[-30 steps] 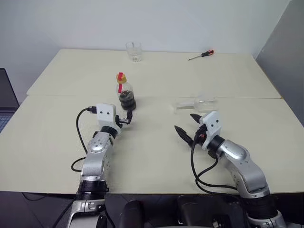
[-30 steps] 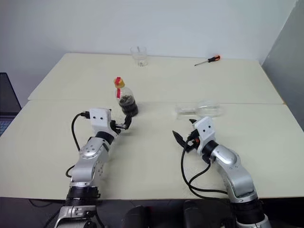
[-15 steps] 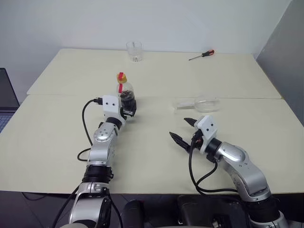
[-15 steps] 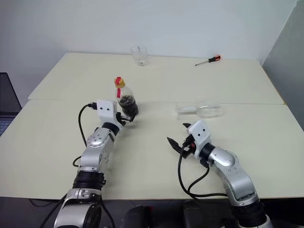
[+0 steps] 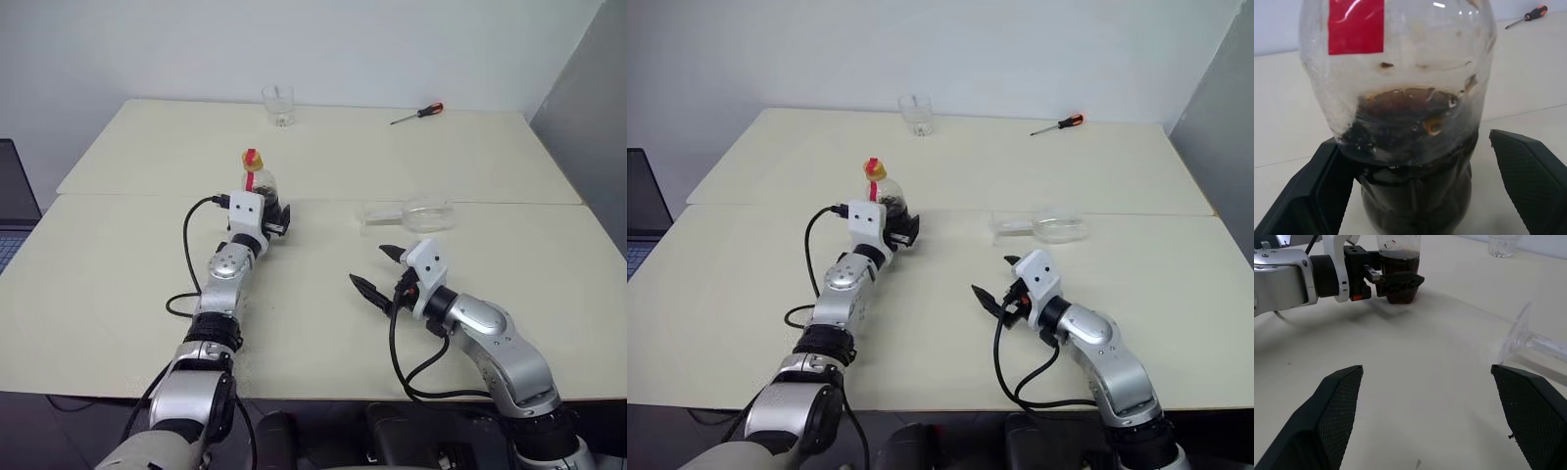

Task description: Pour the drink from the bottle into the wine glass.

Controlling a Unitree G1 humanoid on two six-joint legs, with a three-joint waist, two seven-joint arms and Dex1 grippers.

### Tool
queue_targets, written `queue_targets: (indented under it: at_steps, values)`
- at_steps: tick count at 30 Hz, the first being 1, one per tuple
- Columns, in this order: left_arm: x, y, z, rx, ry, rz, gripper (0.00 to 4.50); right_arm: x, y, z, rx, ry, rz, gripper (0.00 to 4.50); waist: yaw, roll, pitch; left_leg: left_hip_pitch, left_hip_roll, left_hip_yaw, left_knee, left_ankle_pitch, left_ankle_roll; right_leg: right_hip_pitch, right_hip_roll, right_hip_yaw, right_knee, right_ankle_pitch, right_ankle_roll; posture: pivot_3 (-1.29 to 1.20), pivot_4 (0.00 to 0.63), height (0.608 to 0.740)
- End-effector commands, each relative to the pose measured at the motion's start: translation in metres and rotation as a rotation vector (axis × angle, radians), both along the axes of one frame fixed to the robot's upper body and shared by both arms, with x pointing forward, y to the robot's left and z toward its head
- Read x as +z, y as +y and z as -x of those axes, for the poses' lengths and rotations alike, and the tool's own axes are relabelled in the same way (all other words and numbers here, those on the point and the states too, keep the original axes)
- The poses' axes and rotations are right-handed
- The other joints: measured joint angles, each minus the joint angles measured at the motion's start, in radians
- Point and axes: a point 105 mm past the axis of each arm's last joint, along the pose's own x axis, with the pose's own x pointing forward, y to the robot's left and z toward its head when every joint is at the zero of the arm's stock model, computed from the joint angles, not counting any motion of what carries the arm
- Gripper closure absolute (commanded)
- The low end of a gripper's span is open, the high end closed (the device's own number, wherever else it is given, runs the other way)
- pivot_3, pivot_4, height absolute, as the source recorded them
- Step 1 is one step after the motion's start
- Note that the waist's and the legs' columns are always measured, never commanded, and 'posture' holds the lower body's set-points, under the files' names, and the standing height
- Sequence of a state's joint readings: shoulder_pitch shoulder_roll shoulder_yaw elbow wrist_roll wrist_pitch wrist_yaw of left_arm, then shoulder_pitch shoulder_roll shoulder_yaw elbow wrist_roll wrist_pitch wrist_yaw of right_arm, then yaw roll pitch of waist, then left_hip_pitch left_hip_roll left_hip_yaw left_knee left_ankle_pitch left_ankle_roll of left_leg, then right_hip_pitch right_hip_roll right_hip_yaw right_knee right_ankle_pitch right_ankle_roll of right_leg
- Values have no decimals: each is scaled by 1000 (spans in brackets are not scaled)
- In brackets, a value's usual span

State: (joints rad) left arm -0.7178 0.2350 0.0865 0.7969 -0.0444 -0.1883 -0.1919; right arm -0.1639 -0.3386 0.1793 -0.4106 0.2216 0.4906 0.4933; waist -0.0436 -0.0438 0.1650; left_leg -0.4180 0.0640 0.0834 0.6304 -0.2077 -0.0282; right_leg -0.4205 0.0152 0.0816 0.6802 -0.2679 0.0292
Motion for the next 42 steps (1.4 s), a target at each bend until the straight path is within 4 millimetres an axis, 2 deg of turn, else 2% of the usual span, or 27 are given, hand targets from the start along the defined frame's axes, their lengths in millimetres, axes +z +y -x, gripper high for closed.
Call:
queue_targets:
  at_steps: [1,5,10,12,15,19,22,25,27,30,34,37,42]
  values:
    - [27,0,-6,-3,-103,-7,16,10,3,5,22,-34,-13,0,1,0,0,0,0,0,0,0,0,0,0,0,0,0,0,0,150,740]
    - [30,-6,-9,-38,-119,4,16,10,4,6,25,-32,-10,0,3,0,0,-1,0,0,0,0,0,0,0,-2,0,0,0,0,150,740]
    - [29,-10,-10,-57,-116,10,1553,10,3,7,24,-31,-4,0,4,0,0,-2,0,-1,0,0,0,0,0,-5,0,0,0,0,150,740]
    - [25,-10,-9,-57,-107,9,1977,10,3,7,21,-31,-1,0,4,0,0,-2,0,-2,0,0,0,0,0,-6,0,0,0,0,150,740]
    - [19,-7,-7,-47,-96,11,2321,12,-2,4,-3,-46,15,0,5,0,0,-3,1,-3,0,0,0,0,-1,-7,0,0,0,0,150,740]
    - [19,-4,-5,-41,-104,22,2499,21,-9,-2,-30,-65,5,0,5,0,0,-3,0,-3,1,0,0,0,-1,-7,0,0,0,0,150,740]
    - [30,-10,0,-95,-162,45,2560,52,-21,-19,-116,-121,-55,0,3,0,0,-3,1,-3,1,0,0,0,-1,-7,1,0,0,0,150,740]
    - [38,-33,13,-209,-191,38,2609,92,-22,-32,-145,-160,-124,0,3,0,0,-3,1,-3,2,1,-1,0,-1,-8,1,2,-4,0,150,740]
    - [42,-49,29,-277,-193,29,2666,120,-19,-33,-144,-191,-181,0,7,0,0,-4,1,-3,2,1,-1,0,-1,-9,1,3,-5,0,150,740]
    - [46,-61,47,-311,-170,20,2812,137,-11,-32,-138,-174,-214,0,11,1,0,-6,2,-4,1,1,-2,-1,-1,-10,1,3,-6,0,150,740]
    - [53,-86,69,-342,-125,29,2960,149,11,-21,-74,-108,-231,0,12,1,0,-9,2,-6,2,1,-2,-3,-2,-10,1,2,-6,0,150,740]
    - [52,-101,74,-359,-101,31,3068,145,20,-18,-60,-68,-172,0,12,1,0,-10,1,-9,5,1,-1,-2,-3,-12,1,2,-6,0,150,740]
    - [48,-107,77,-394,-76,23,3134,140,29,-15,-25,-33,-153,0,10,1,0,-12,1,-12,11,1,-1,0,-2,-13,2,2,-6,0,150,740]
